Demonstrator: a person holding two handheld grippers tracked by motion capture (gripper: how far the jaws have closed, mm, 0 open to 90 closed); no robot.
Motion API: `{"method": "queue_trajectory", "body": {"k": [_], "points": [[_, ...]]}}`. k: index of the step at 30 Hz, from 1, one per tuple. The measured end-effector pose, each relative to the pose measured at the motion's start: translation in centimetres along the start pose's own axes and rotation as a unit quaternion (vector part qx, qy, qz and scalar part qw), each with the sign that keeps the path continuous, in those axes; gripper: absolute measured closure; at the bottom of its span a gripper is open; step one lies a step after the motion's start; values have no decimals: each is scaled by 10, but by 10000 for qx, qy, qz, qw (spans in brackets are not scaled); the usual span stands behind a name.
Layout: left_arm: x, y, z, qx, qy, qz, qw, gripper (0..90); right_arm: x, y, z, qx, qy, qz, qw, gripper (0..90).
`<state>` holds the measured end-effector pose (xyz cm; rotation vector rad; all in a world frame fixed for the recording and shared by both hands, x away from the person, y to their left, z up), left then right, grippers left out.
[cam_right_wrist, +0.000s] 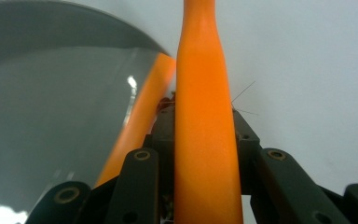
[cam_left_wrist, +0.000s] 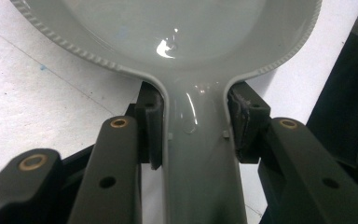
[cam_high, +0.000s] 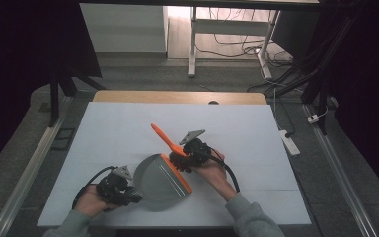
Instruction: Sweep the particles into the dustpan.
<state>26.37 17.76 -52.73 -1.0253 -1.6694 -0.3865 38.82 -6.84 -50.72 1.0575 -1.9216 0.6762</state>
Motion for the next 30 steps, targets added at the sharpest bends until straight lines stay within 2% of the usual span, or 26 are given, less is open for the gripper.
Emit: {"method": "queue_trajectory", "body": {"k": [1, 6, 18, 24, 27, 30], "points": [[0, 0, 0, 1, 0, -1, 10000, 618, 0, 2, -1, 77, 22, 44, 10000, 709], [0, 0, 0, -3, 8, -6, 10000, 618, -2, 10, -3, 143, 1, 36, 9999, 709], [0, 0, 0, -18, 28, -5, 10000, 618, -2, 22, -5, 159, -53, 20, 9999, 709], [-1, 0, 0, -10, 18, -14, 10000, 618, 0, 31, -9, 207, -170, -140, 9995, 709], [-1, 0, 0, -3, 12, -16, 10000, 617, 0, 39, -12, 309, -182, -212, 9991, 709], [-1, 0, 0, -2, 8, -14, 10000, 617, 1, 47, -15, 372, -193, -434, 9982, 709]]}}
Point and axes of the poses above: each handheld gripper's, and its own axes: x roughly backward along the jaws, z roughly out of its underside, y roughly to its left, the point moved 2 cm from there along -x, roughly forward along the jaws, and after that the axes turned 8 degrees about y, right-handed, at the moved point
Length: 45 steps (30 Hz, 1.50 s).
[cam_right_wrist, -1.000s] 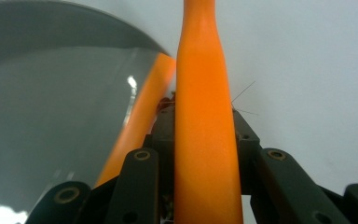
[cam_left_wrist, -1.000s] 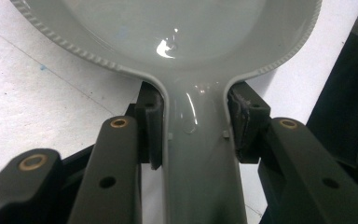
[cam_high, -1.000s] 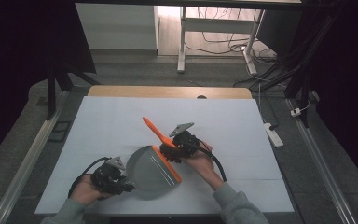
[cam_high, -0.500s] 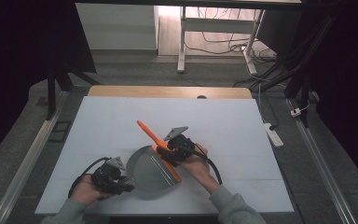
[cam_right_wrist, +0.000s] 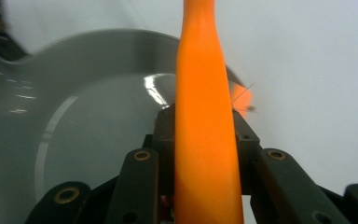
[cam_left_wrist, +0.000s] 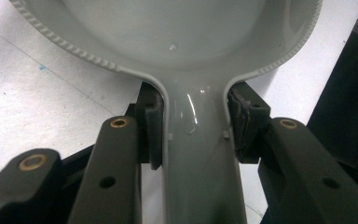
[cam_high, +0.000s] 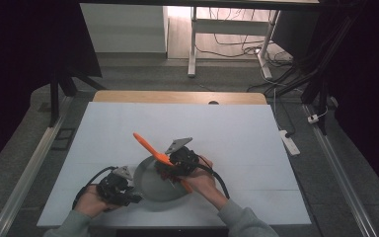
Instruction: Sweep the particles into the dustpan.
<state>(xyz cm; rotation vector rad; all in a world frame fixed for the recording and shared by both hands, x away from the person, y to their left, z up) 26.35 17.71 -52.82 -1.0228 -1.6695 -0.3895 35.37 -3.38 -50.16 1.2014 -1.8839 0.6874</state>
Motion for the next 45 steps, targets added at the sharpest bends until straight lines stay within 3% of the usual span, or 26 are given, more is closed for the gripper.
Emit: {"method": "queue_trajectory", "body": {"k": [2, 6, 8, 12, 18, 23, 28, 40, 45], "points": [[0, 0, 0, -2, 3, -9, 10000, 618, 7, 1, -4, 60, -141, 56, 9999, 709], [0, 0, 0, 5, -4, -10, 10000, 617, 20, -10, -4, -102, -351, 172, 9992, 709], [0, 0, 0, 5, -2, -10, 10000, 618, 30, -25, 0, -354, -459, 278, 9979, 709], [0, 0, 0, -3, -3, -2, 10000, 617, 34, -39, 5, -544, -484, 382, 9966, 709], [0, 0, 0, 24, -16, 2, 10000, 617, 31, -58, 12, -753, -416, 506, 9950, 709], [-1, 0, 0, 35, -28, 9, 10000, 617, 14, -63, 7, -696, -263, 495, 9960, 709], [-1, 0, 0, 31, -33, 27, 10000, 617, -11, -60, -3, -540, 206, 626, 9964, 709], [-1, 0, 0, 17, -19, 18, 10000, 617, -11, -31, -6, -99, 316, 421, 9986, 709], [-2, 0, 0, 20, -5, 10, 10000, 617, -1, -20, -6, -52, 117, 22, 9999, 709]]}}
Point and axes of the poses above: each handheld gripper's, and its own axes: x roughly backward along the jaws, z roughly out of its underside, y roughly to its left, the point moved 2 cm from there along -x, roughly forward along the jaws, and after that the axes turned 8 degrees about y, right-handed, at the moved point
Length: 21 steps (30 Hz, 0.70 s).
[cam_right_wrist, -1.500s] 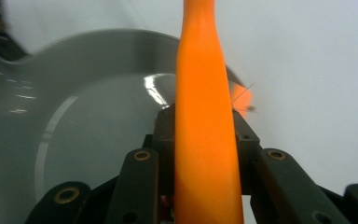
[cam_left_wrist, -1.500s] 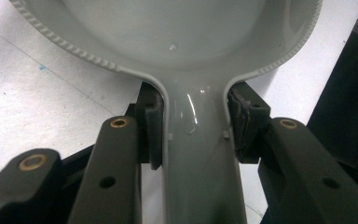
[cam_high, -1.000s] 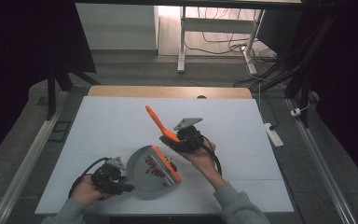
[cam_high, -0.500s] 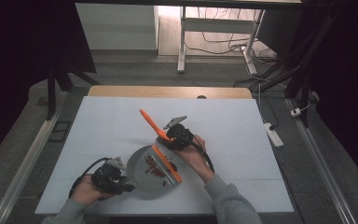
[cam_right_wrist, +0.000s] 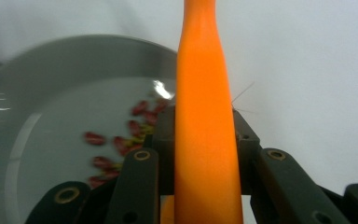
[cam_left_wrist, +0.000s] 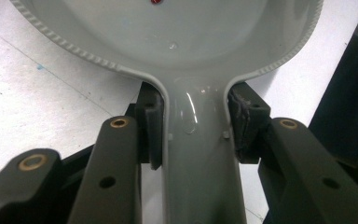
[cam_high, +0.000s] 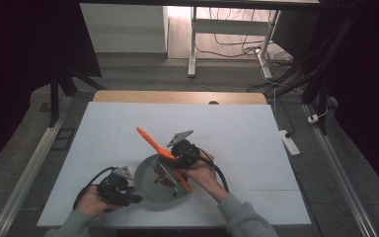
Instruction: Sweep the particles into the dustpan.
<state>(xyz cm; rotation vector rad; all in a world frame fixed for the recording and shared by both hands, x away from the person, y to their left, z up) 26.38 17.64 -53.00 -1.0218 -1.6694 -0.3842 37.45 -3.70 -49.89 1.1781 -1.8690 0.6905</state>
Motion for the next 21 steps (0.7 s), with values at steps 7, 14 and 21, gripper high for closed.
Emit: {"method": "queue_trajectory", "body": {"k": [7, 14, 21], "points": [[0, 0, 0, 13, -18, -1, 10000, 617, 28, -2, 4, -163, -394, 29, 9991, 709], [0, 0, 0, 1, -7, -7, 10000, 617, 40, -29, 30, -551, -283, 422, 9972, 709], [1, -1, 0, -14, -12, -6, 10000, 617, 38, -40, 51, -751, -20, 624, 9952, 709]]}}
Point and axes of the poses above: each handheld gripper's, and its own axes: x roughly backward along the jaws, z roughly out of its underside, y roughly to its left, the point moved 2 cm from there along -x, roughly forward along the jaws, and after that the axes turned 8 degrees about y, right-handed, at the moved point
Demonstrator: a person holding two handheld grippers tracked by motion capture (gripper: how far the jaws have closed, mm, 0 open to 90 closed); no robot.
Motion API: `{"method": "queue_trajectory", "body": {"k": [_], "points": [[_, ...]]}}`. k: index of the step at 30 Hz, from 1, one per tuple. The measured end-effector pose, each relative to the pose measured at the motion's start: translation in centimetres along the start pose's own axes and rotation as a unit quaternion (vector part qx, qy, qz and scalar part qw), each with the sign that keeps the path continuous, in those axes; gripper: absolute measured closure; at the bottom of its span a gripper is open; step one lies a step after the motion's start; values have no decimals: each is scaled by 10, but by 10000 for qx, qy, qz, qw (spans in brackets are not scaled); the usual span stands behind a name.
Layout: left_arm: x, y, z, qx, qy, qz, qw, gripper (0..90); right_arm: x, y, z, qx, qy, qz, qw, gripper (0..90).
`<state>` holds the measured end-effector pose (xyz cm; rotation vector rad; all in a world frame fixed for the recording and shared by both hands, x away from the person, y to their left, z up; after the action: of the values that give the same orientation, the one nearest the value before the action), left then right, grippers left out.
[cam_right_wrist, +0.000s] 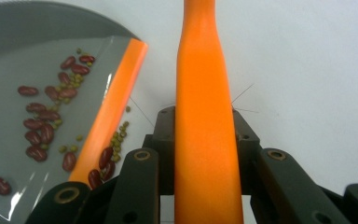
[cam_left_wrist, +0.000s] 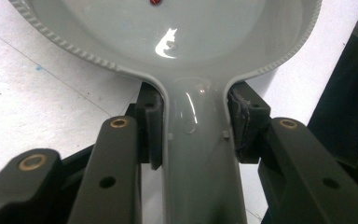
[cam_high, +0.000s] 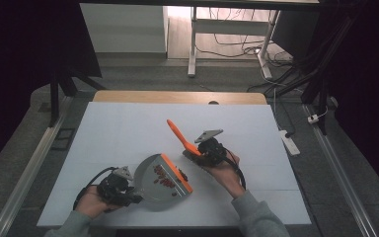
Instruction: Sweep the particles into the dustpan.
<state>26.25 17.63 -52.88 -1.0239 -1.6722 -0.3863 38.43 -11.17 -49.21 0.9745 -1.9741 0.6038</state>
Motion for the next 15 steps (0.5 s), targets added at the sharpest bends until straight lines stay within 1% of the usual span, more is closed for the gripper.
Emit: {"method": "queue_trajectory", "body": {"k": [2, 3, 4, 5, 9, 14, 15], "points": [[0, -1, 0, 15, 0, 2, 10000, 618, 0, 1, 1, -28, 61, 25, 10000, 709], [1, -1, 0, 16, 8, 6, 10000, 617, -1, 2, 2, 46, 66, 42, 10000, 708], [1, -1, 0, -8, 34, -3, 10000, 617, -2, 3, 2, 45, 89, -6, 9999, 709], [1, -2, 0, 11, 24, -6, 10000, 617, -3, 4, 2, 58, 117, -36, 9999, 709], [2, -2, 1, 15, 36, 1, 10000, 617, -8, 9, 4, 109, 228, -47, 9997, 709], [3, -2, 1, 18, 50, 1, 10000, 618, -10, 18, 2, 155, 223, -87, 9996, 709], [3, -2, 1, 23, 52, 3, 10000, 618, -11, 20, 2, 158, 216, -128, 9996, 709]]}}
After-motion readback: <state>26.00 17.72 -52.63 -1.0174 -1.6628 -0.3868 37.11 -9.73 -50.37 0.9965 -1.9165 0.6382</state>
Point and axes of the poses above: each handheld gripper's, and its own axes: x roughly backward along the jaws, z roughly out of its underside, y roughly to its left, the point moved 2 cm from there along -x, roughly forward along the jaws, and after that the axes turned 8 degrees about y, right-handed, at the moved point
